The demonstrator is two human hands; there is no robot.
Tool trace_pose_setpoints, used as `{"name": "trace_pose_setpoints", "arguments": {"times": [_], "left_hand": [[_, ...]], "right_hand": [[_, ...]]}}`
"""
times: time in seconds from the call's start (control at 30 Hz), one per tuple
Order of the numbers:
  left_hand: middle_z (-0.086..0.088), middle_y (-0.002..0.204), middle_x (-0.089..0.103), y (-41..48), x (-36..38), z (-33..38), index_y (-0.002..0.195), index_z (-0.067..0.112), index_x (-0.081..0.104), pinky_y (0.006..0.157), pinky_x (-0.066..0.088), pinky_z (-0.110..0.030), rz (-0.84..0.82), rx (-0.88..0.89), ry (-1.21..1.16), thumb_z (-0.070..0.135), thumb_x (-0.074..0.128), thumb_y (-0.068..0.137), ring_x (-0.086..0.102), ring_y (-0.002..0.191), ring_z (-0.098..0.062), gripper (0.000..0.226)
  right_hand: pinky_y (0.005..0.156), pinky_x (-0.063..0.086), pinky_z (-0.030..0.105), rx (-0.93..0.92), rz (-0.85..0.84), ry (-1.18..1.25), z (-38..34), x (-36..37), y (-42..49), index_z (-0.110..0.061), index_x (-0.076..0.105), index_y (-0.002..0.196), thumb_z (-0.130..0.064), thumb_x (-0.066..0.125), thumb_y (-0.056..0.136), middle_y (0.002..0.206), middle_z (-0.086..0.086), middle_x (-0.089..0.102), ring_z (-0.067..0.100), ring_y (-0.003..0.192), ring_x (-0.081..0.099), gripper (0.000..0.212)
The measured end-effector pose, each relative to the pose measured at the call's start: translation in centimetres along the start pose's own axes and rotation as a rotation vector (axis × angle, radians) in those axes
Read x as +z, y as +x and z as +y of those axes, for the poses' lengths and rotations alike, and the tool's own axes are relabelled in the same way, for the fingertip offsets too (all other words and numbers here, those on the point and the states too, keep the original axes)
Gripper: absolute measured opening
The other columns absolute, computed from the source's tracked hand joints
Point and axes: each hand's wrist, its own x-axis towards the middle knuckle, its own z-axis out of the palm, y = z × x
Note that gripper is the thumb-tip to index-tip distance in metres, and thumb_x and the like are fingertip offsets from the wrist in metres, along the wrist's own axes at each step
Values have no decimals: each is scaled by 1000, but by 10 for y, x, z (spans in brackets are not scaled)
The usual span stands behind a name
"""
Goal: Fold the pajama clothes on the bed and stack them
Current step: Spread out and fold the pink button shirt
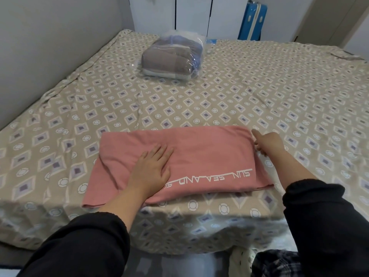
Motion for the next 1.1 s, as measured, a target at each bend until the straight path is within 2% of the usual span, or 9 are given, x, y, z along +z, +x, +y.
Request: {"name": "trace_pose_setpoints", "arguments": {"times": [0.17,0.33,0.43,0.6,0.7,0.8,0.87,0.93,1.1], "left_hand": [[2,157,27,0,-2,1,151,26,26,118,17,-39,5,-10,-18,48,10,82,20,146,-15,74],[2,157,29,-1,-4,2,151,24,29,118,15,-35,11,-24,-23,48,9,81,21,146,-14,77],[3,157,29,-1,-5,3,151,23,30,117,12,-32,19,-39,-26,47,9,80,20,146,-13,77],[2,155,32,-1,-6,3,150,21,33,117,12,-30,32,-32,-35,48,7,78,22,146,-13,81],[1,154,35,-1,-6,4,149,20,36,116,14,-31,44,-32,-44,47,9,79,24,145,-15,80],[0,153,36,-1,-6,4,148,19,38,116,15,-30,50,-29,-44,47,11,79,26,144,-16,79],[0,153,37,-1,-6,3,147,18,39,116,15,-31,53,-30,-44,47,12,79,27,144,-16,78],[0,152,37,-1,-6,2,147,18,40,116,16,-32,56,-31,-51,46,15,81,27,144,-16,76],[-1,151,40,-1,-6,2,145,16,42,116,17,-32,76,-15,-74,45,16,81,30,143,-18,75]], "right_hand": [[44,38,25,53,-172,-113,6,3,-28,1,58,70,-35,58,88,56,13,61,23,49,57,40],[42,43,21,244,-130,615,17,16,-32,-9,51,71,-10,62,90,65,6,47,16,56,45,22],[65,50,30,320,-85,813,27,24,-31,2,62,95,-1,60,90,73,8,53,20,69,54,6],[73,45,32,-68,224,139,17,25,-46,-7,54,123,-5,55,84,109,18,64,28,92,61,38],[101,38,44,-414,268,-336,-14,37,-58,-7,34,142,-8,50,84,137,17,45,36,123,44,60],[108,30,45,-777,28,-408,-44,68,-84,-7,38,141,-28,49,94,144,16,40,35,132,38,53],[116,12,45,-1002,-234,-552,-44,93,-92,-14,32,148,-39,39,100,156,9,27,28,144,22,55],[118,1,44,-1003,-359,-637,-38,99,-74,-28,18,153,-46,28,102,160,-5,13,15,148,8,55],[117,13,50,-552,-90,-698,-28,68,-3,-18,23,151,-42,20,100,159,3,20,21,146,17,56]]}}
